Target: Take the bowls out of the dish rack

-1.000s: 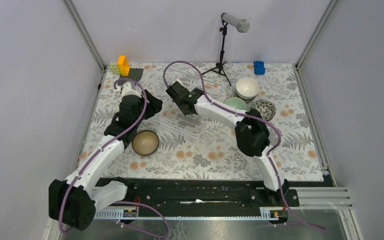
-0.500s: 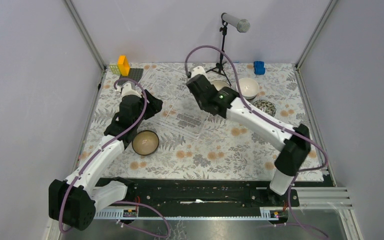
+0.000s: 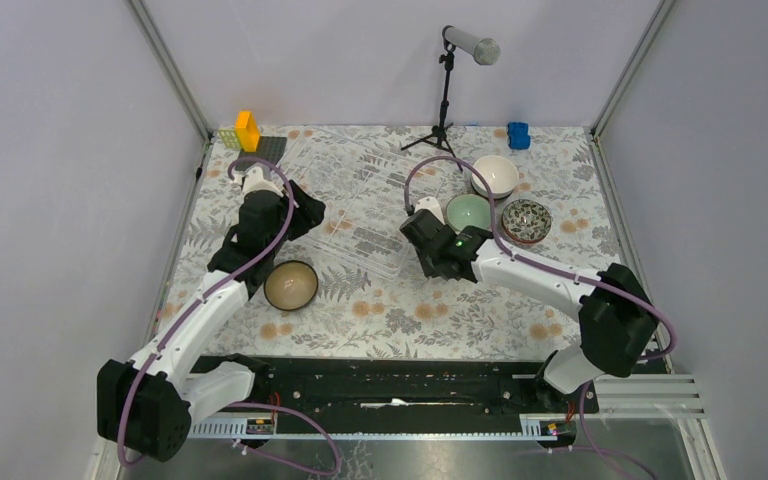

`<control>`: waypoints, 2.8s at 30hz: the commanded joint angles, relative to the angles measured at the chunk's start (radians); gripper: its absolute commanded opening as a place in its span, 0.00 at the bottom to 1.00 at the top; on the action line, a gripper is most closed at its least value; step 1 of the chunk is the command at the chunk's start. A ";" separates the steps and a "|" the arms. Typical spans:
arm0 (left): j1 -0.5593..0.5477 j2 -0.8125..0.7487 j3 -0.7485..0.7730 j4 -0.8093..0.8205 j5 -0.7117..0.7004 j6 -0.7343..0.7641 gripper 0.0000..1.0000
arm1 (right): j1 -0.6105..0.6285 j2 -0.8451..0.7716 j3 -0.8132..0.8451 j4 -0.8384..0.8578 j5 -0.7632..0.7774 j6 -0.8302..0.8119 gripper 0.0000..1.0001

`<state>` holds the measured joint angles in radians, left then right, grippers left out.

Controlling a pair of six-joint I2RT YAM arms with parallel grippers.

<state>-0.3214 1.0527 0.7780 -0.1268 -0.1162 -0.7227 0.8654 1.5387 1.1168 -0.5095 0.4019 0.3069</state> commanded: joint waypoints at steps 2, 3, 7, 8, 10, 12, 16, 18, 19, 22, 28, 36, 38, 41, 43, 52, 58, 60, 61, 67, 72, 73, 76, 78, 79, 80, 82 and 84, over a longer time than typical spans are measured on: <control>0.005 -0.032 0.001 0.015 -0.009 0.009 0.65 | 0.007 0.031 0.024 0.146 0.005 0.066 0.05; 0.005 -0.034 0.002 0.009 -0.018 0.009 0.65 | 0.007 0.046 0.027 0.148 0.008 0.069 0.05; 0.006 -0.047 0.003 -0.049 -0.132 -0.059 0.71 | 0.006 0.087 0.031 0.157 0.038 0.095 0.08; 0.006 -0.049 0.001 -0.065 -0.168 -0.077 0.72 | 0.005 0.100 0.030 0.162 0.042 0.098 0.09; 0.006 -0.051 0.002 -0.106 -0.242 -0.110 0.73 | 0.006 0.117 0.028 0.164 0.055 0.107 0.09; 0.005 -0.050 0.012 -0.171 -0.319 -0.150 0.73 | 0.006 0.132 0.025 0.166 0.071 0.112 0.10; 0.005 -0.052 0.006 -0.270 -0.437 -0.250 0.73 | 0.006 0.148 0.012 0.176 0.091 0.111 0.17; 0.006 -0.058 -0.007 -0.310 -0.478 -0.290 0.73 | 0.005 0.151 0.005 0.188 0.091 0.106 0.26; 0.007 -0.059 -0.013 -0.326 -0.493 -0.302 0.72 | 0.006 0.154 0.006 0.189 0.091 0.106 0.29; 0.036 -0.055 -0.032 -0.336 -0.472 -0.303 0.70 | 0.006 0.162 0.007 0.189 0.090 0.104 0.41; 0.158 -0.030 -0.097 -0.287 -0.337 -0.271 0.68 | 0.006 0.087 -0.027 0.213 0.114 0.084 0.47; 0.210 -0.022 -0.164 -0.181 -0.292 -0.221 0.68 | 0.005 -0.123 -0.139 0.293 0.266 0.081 0.58; 0.212 -0.002 -0.169 -0.093 -0.212 -0.125 0.69 | 0.006 -0.181 -0.169 0.311 0.328 0.080 0.67; 0.212 0.029 -0.184 0.038 -0.091 0.033 0.77 | 0.005 -0.278 -0.234 0.379 0.401 0.050 0.80; 0.212 0.048 -0.190 0.083 -0.060 0.060 0.83 | 0.001 -0.347 -0.295 0.453 0.445 0.034 0.88; 0.215 0.164 -0.115 0.084 -0.103 0.201 0.93 | -0.224 -0.514 -0.353 0.541 0.319 0.013 1.00; 0.216 0.194 -0.150 0.279 -0.148 0.356 0.95 | -0.349 -0.457 -0.481 0.796 0.261 -0.108 1.00; 0.216 0.192 -0.217 0.403 -0.115 0.435 0.99 | -0.429 -0.450 -0.512 0.834 0.201 -0.087 1.00; 0.216 0.189 -0.243 0.443 -0.119 0.451 0.99 | -0.478 -0.448 -0.527 0.846 0.178 -0.066 1.00; 0.217 0.192 -0.417 0.781 -0.153 0.600 0.99 | -0.586 -0.443 -0.746 1.215 0.085 -0.229 1.00; 0.224 0.268 -0.478 0.982 -0.112 0.594 0.99 | -0.606 -0.337 -0.812 1.344 0.181 -0.242 1.00; 0.227 0.286 -0.478 1.012 -0.103 0.590 0.99 | -0.613 -0.325 -0.831 1.395 0.182 -0.243 1.00; 0.233 0.334 -0.443 1.000 -0.105 0.602 0.93 | -0.637 -0.264 -0.821 1.425 0.149 -0.299 1.00; 0.237 0.339 -0.439 0.998 -0.100 0.600 0.91 | -0.641 -0.212 -0.814 1.460 0.146 -0.350 1.00; 0.239 0.337 -0.445 1.013 -0.097 0.604 0.91 | -0.643 -0.189 -0.824 1.507 0.156 -0.365 1.00; 0.243 0.337 -0.450 1.029 -0.097 0.609 0.91 | -0.648 -0.163 -0.844 1.571 0.170 -0.370 1.00; 0.250 0.351 -0.464 1.090 -0.076 0.628 0.91 | -0.676 -0.109 -0.859 1.643 0.198 -0.334 1.00; 0.259 0.399 -0.502 1.217 -0.005 0.660 0.90 | -0.712 -0.039 -0.888 1.748 0.214 -0.280 0.99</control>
<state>-0.0799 1.3987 0.3038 0.8425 -0.2169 -0.1169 0.2085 1.4059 0.2722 0.9703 0.5438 -0.0044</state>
